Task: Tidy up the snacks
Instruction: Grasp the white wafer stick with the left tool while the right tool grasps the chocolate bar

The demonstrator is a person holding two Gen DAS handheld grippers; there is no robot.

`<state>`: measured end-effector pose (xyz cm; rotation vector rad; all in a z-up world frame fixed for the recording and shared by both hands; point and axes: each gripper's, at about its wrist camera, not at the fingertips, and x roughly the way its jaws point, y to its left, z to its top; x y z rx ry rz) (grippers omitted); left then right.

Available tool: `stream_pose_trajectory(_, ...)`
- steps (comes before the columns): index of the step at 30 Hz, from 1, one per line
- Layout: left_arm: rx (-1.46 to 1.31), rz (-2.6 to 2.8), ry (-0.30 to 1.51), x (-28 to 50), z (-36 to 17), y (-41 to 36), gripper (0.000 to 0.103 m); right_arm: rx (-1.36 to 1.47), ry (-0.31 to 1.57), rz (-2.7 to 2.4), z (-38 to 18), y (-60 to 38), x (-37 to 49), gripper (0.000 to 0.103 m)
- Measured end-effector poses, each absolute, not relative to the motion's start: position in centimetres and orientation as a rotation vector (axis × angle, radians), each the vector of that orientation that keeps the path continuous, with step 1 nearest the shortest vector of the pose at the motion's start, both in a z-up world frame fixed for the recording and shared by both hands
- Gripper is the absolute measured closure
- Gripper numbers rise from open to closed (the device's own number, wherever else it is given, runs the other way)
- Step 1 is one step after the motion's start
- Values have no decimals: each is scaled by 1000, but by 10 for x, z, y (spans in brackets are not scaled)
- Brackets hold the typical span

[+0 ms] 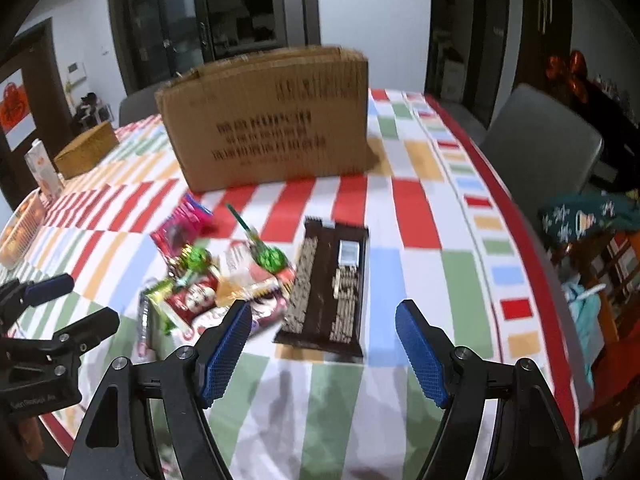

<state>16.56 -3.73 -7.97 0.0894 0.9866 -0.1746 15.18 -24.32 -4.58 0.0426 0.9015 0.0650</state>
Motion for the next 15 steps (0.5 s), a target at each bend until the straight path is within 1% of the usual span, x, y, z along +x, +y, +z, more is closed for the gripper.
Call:
stream_pose_trajectory(3,97,-178,1020,169,-93,-41,35,56,932,53,-56,-247,158,28)
stream_pose_trajectory(10,56,-187,1076,183,-109,-40,44,71,982,57,-73,-248,180,28)
stream_pose_trajectory(12,46,-189,1093,187,-114,-40,51,73,991,64,-77,-247,186,28)
stream_pose_trajectory(15,44,-191,1109,192,-120,-41,57,72,1009,63,-83,-245,196,28)
